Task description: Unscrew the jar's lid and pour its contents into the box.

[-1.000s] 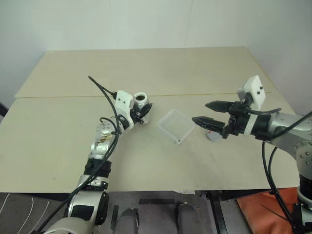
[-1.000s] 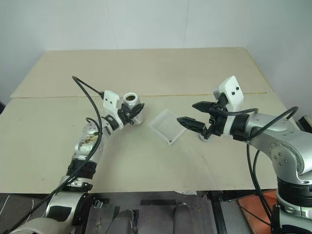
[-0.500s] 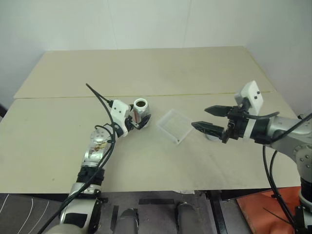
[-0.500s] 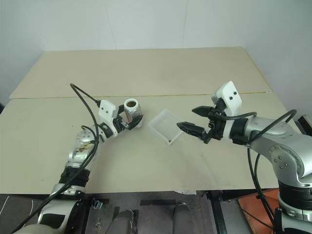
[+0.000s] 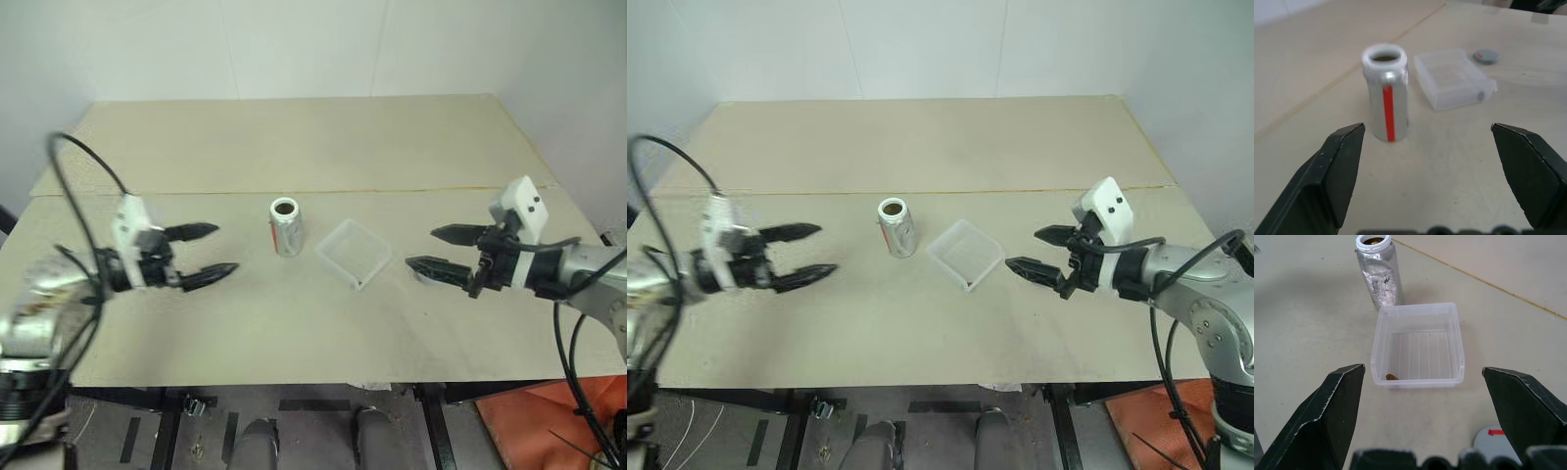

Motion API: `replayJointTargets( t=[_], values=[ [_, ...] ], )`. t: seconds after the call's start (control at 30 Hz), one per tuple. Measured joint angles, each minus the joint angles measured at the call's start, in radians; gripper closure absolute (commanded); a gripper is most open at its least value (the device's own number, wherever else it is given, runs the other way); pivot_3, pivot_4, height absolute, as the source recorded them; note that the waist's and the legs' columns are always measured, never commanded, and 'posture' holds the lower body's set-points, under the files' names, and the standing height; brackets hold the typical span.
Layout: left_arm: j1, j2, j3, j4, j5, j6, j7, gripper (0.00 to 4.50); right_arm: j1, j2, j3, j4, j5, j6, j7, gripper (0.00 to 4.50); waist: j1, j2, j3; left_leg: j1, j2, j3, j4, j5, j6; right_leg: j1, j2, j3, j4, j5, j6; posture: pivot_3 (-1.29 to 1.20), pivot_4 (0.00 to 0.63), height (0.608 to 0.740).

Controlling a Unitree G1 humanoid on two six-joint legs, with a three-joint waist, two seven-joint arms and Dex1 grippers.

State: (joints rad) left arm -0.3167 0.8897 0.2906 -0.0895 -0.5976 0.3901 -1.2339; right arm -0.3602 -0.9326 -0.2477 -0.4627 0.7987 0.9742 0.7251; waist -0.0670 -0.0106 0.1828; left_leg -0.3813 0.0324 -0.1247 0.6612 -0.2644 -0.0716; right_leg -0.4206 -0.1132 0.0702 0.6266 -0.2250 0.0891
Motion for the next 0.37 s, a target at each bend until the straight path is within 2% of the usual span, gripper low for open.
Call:
replayJointTargets(
  t=[0.13, 0.27, 0.37],
  values=[
    [-0.080, 0.063, 0.006, 0.108, -0.006, -0.024, -0.107, 0.01, 0.002, -0.027, -0.024, 0.010, -0.003, -0.036, 0.042, 0.00, 0.004, 0.000, 0.000, 0.001, 0.000, 0.000, 0.000, 0.000, 0.000, 0.001, 0.000, 0.000, -0.001, -0.001, -0.001, 0.00, 0.150, 0.740],
    [-0.109, 0.051, 0.012, 0.099, -0.024, -0.004, -0.074, 0.01, -0.005, -0.025, -0.024, 0.032, -0.008, -0.054, 0.061, 0.00, -0.001, 0.000, 0.000, -0.001, 0.000, 0.000, 0.000, -0.001, 0.001, 0.000, 0.000, 0.000, 0.001, -0.001, -0.001, 0.00, 0.150, 0.740],
    [-0.052, 0.043, 0.048, 0.033, -0.063, 0.038, -0.033, 0.01, -0.019, -0.002, -0.012, 0.038, -0.012, -0.059, 0.054, 0.00, -0.013, 0.000, 0.000, 0.000, 0.001, 0.000, 0.000, -0.001, 0.001, -0.001, 0.001, 0.000, 0.002, -0.001, -0.001, 0.00, 0.150, 0.740]
  ],
)
